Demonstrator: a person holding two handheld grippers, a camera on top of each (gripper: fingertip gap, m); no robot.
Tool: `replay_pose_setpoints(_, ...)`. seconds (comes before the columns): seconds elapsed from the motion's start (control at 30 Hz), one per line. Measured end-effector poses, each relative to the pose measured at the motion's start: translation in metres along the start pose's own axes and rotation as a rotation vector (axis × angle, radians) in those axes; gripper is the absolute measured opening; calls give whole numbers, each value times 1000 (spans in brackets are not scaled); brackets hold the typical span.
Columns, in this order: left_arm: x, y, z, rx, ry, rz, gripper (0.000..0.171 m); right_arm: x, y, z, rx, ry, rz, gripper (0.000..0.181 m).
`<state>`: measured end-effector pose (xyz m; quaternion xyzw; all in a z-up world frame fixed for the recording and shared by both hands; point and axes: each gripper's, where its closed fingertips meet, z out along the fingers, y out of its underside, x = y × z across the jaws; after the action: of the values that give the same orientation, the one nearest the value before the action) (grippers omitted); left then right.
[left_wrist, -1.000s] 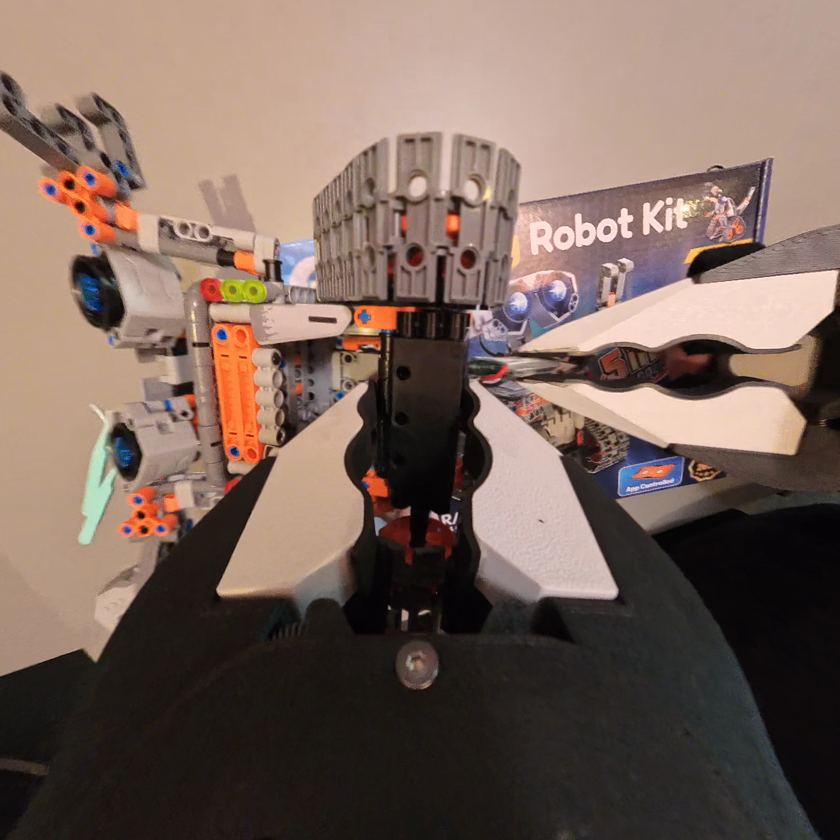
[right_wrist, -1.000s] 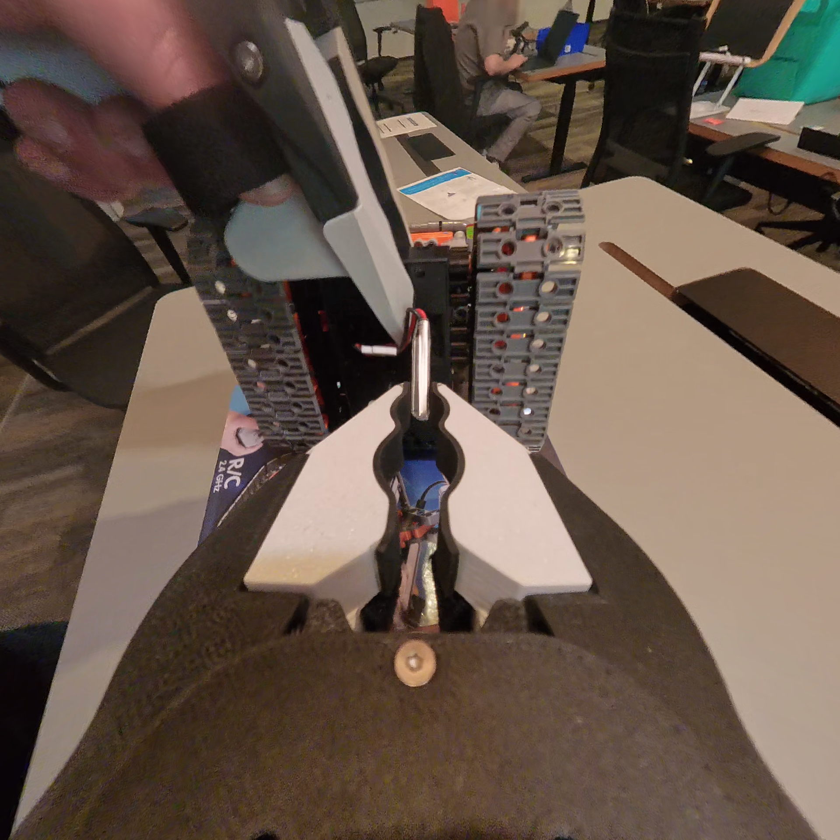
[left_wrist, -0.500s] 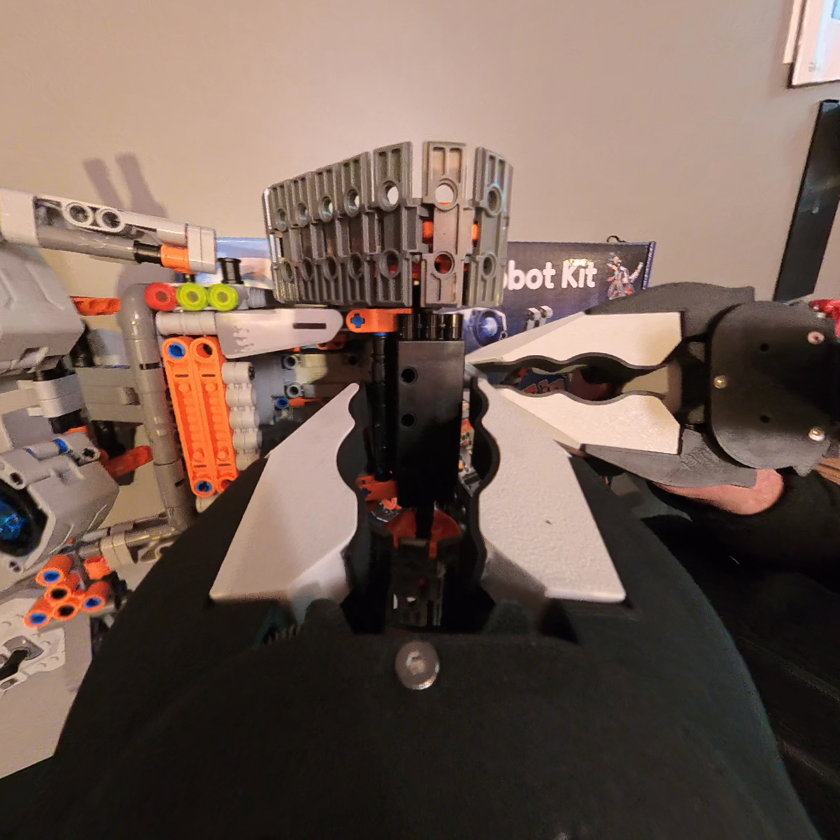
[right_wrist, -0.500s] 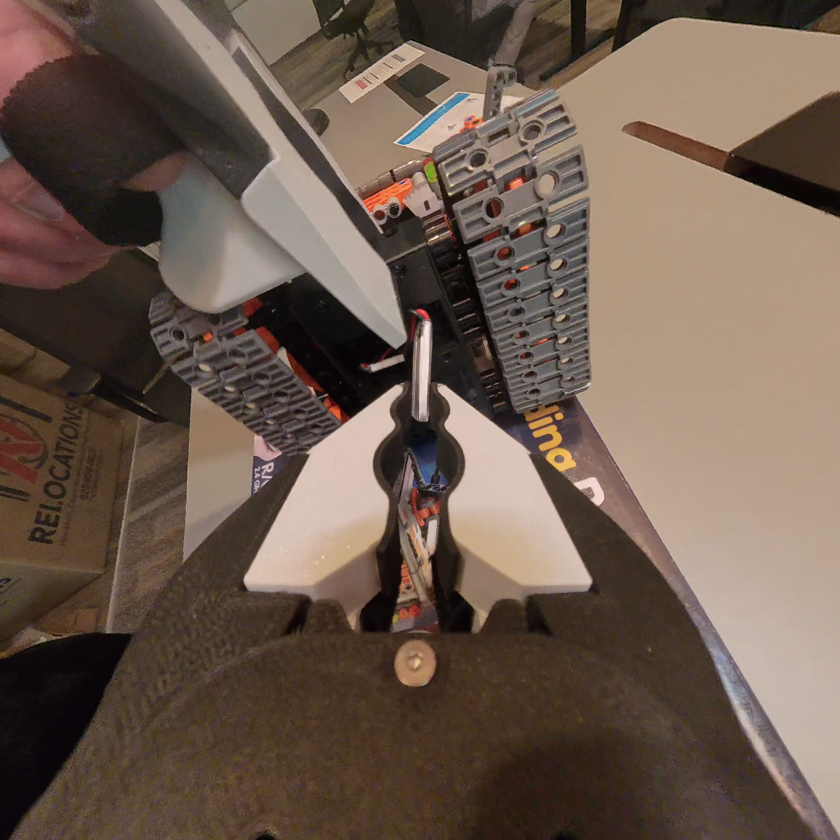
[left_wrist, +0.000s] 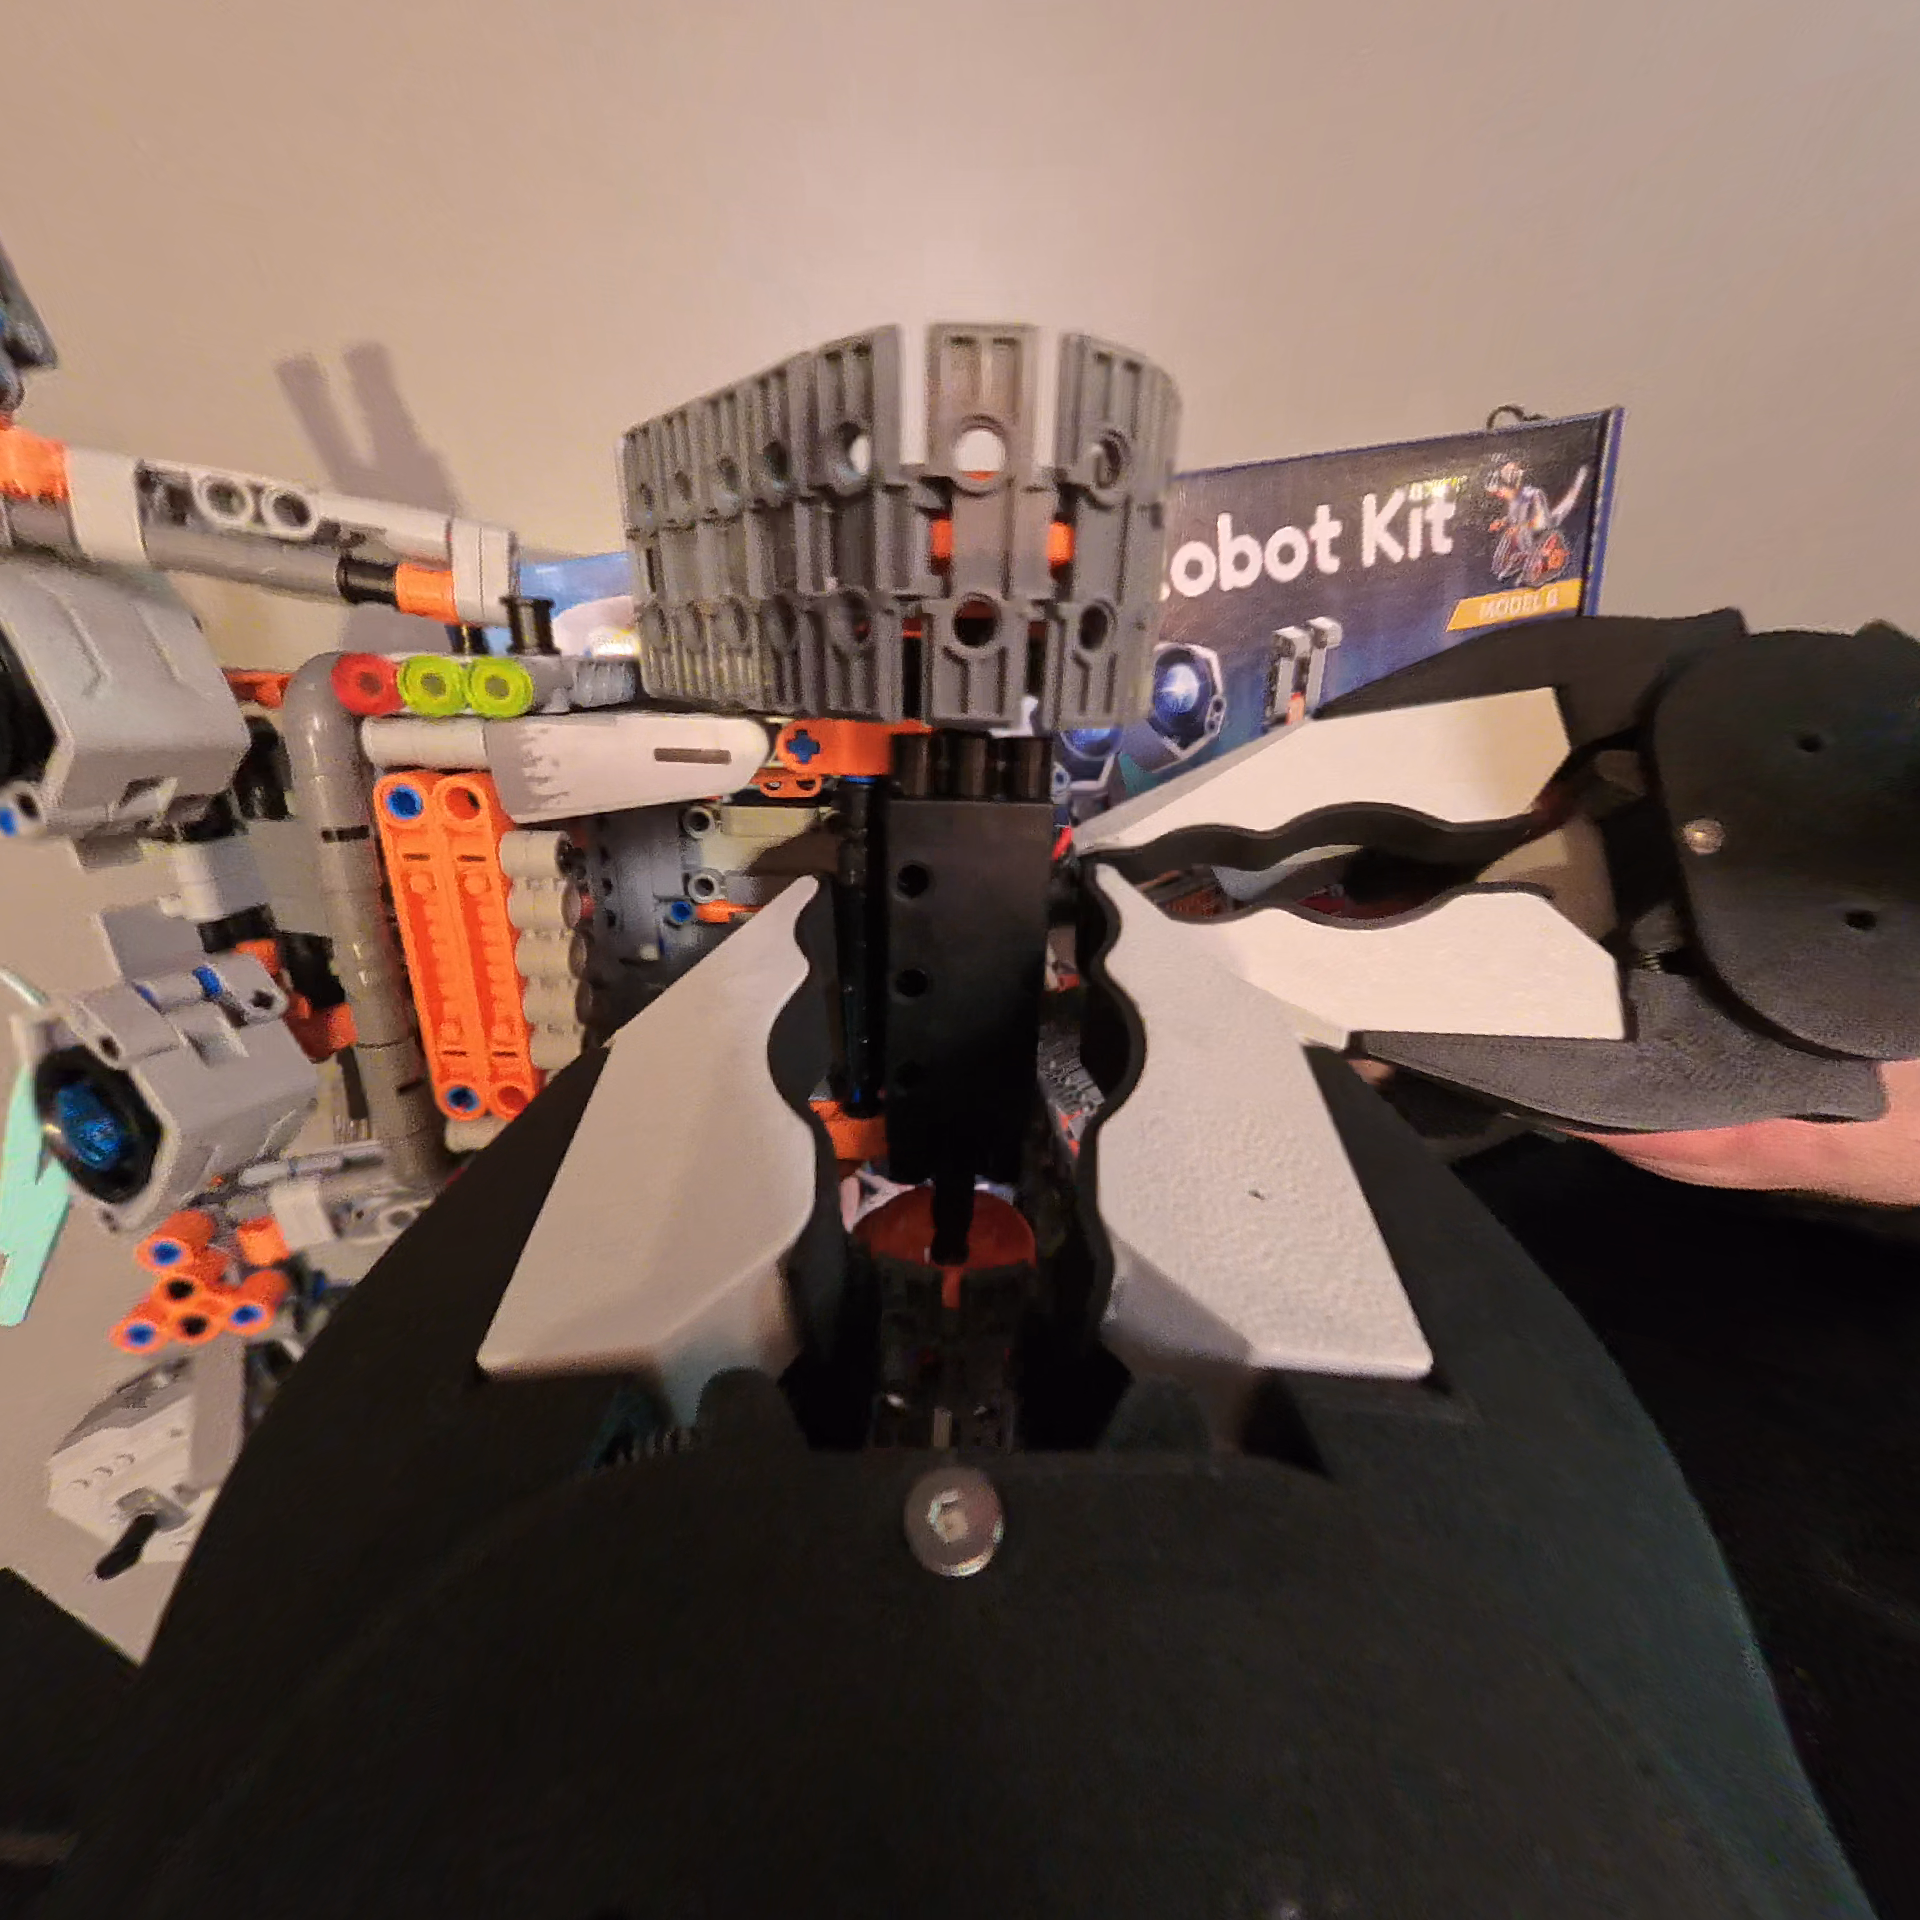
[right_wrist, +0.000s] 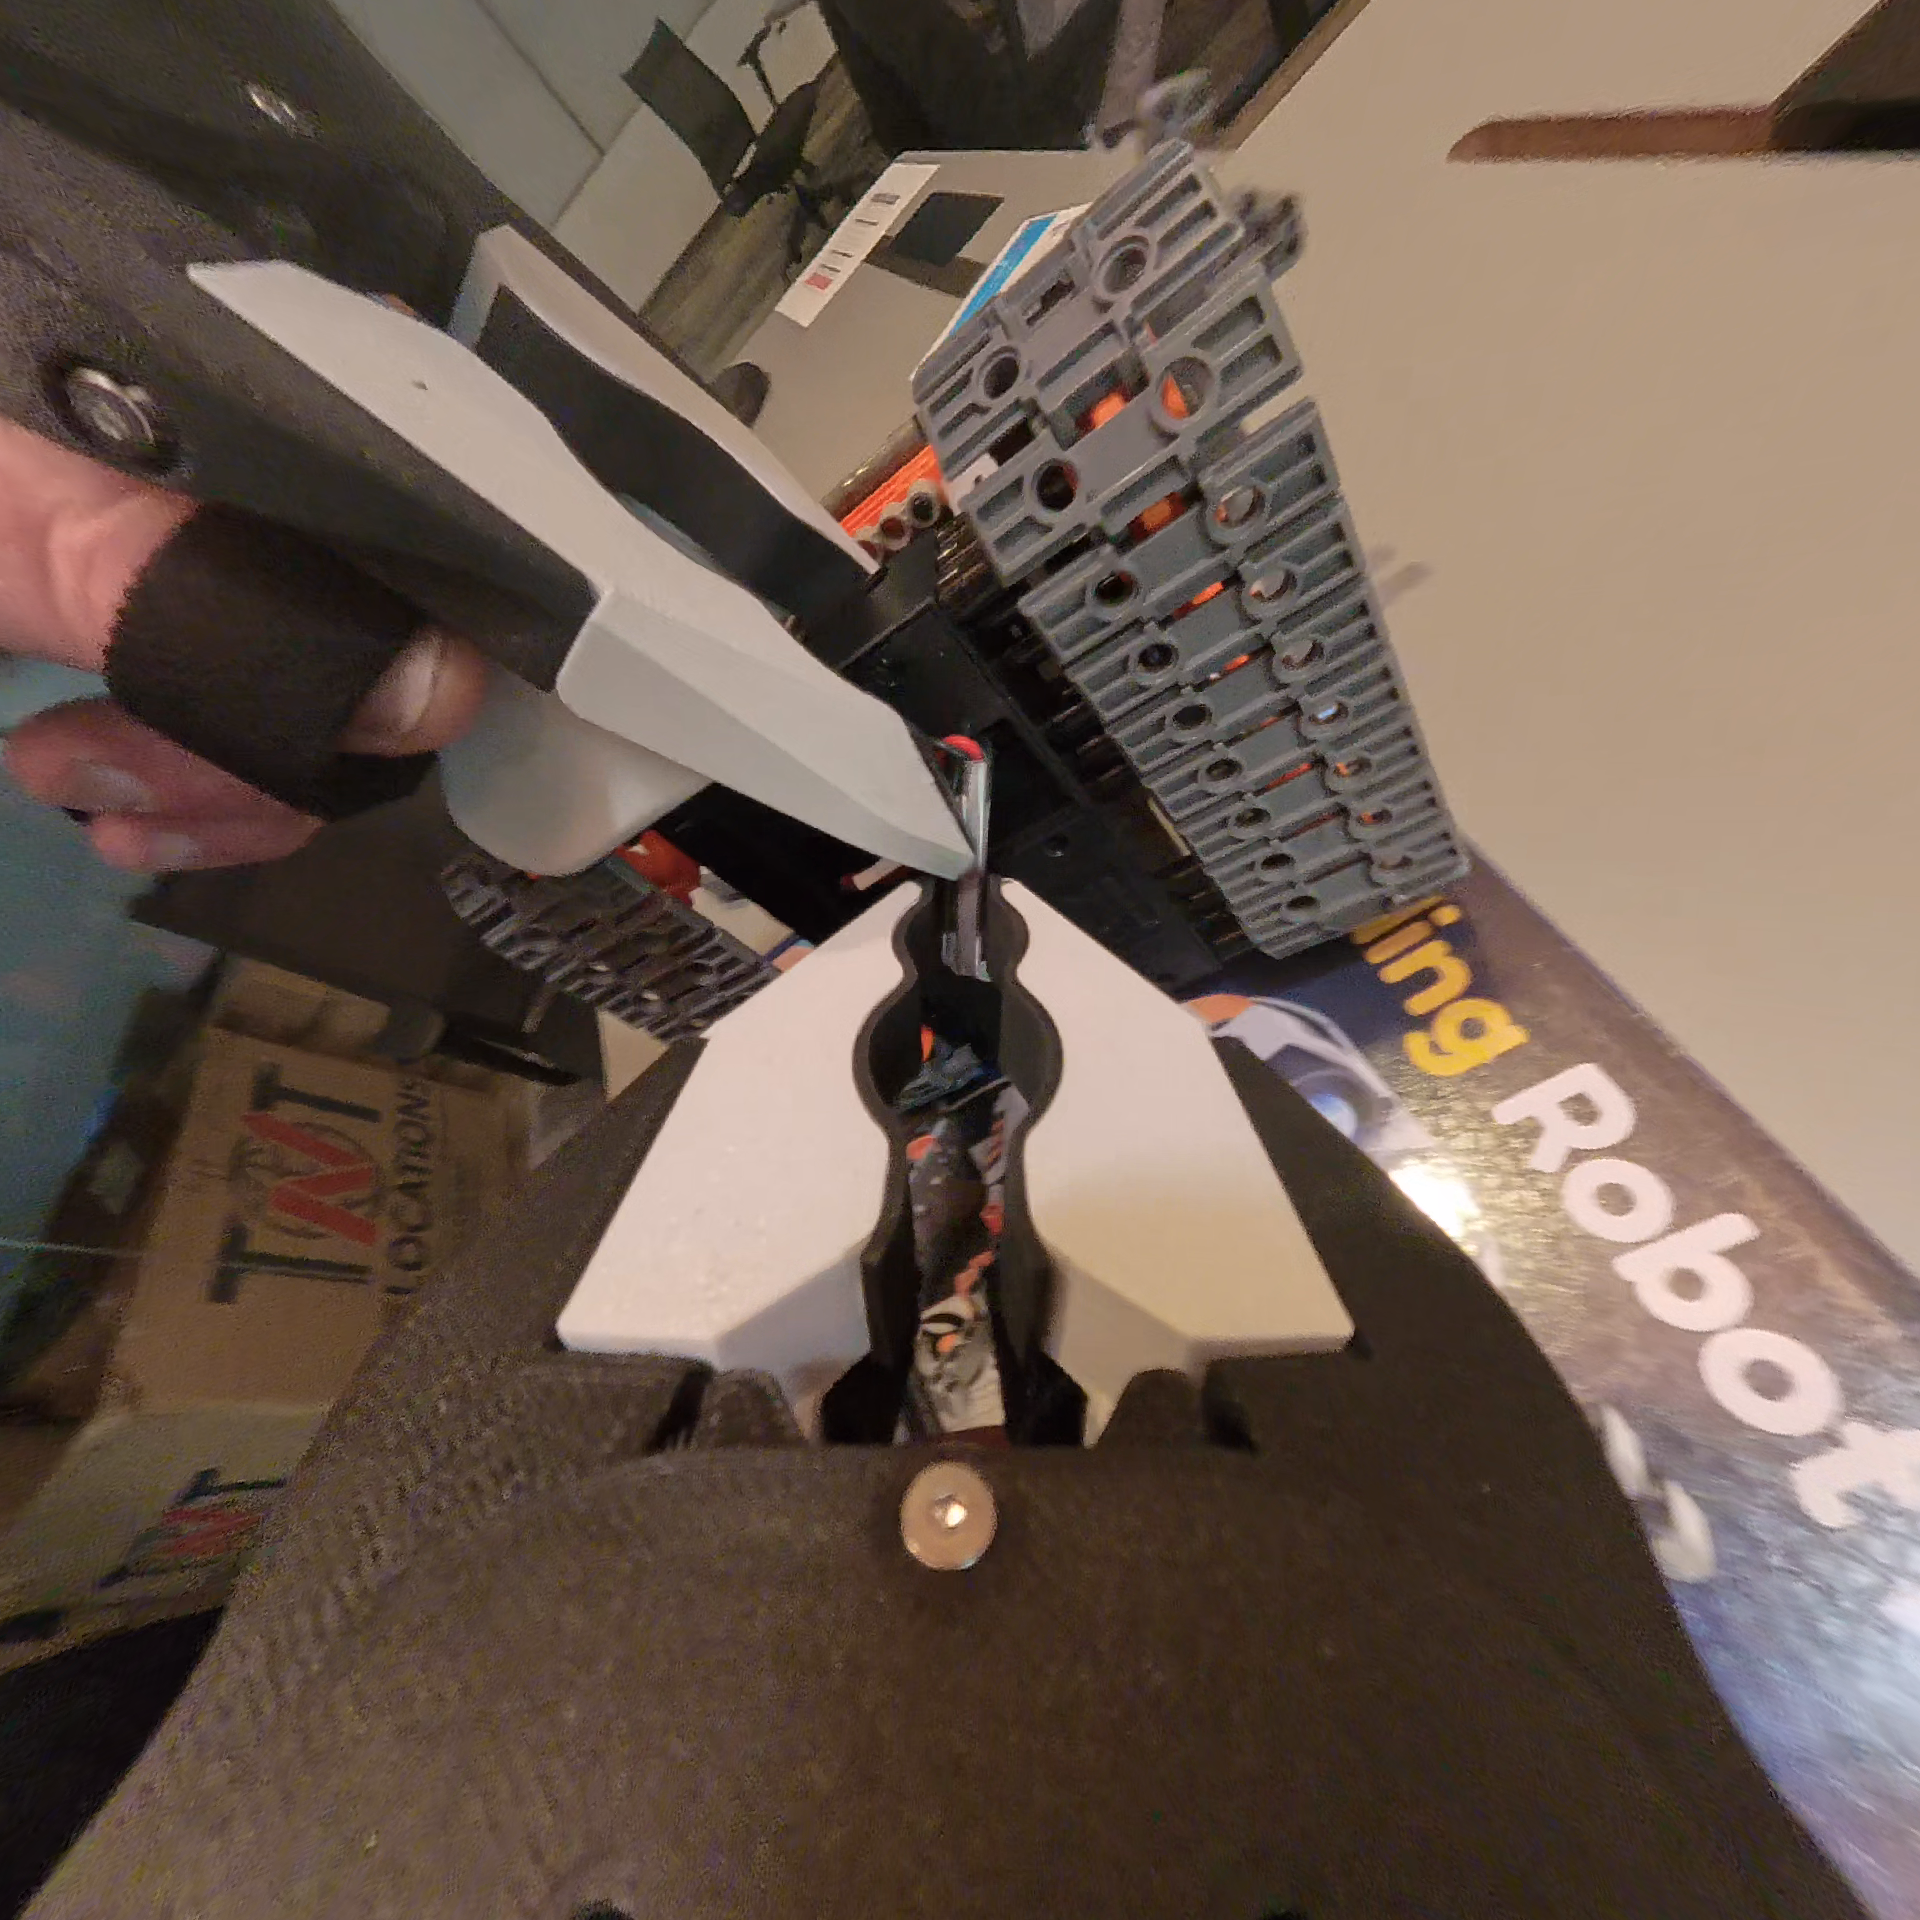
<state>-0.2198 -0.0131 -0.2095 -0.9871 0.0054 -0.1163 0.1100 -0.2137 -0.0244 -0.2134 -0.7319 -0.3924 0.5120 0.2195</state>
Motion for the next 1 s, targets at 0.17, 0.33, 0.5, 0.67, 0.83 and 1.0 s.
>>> replay_pose_setpoints(0.17, 2, 2, 1, -15, 19, -2, 47, -9, -1, 1, 29, -130, 189, 6)
replay_pose_setpoints(0.33, 1, -1, 3, -2, 13, 7, 37, -12, -8, 4, 144, -293, 520, 5)
replay_pose_setpoints(0.5, -4, 0, 3, -18, -7, 34, 36, -14, -10, 8, 231, -368, 628, 5)
replay_pose_setpoints(0.67, -2, 3, 6, -19, -11, 64, 35, -14, -3, 7, 184, -365, 544, 6)
replay_pose_setpoints(0.83, -5, 3, 5, -18, 1, 65, 35, -13, -4, -6, 236, -357, 500, 13)
replay_pose_setpoints(1.0, -3, 3, 7, -30, -21, 77, 35, -8, -2, -6, 238, -225, 321, 4)
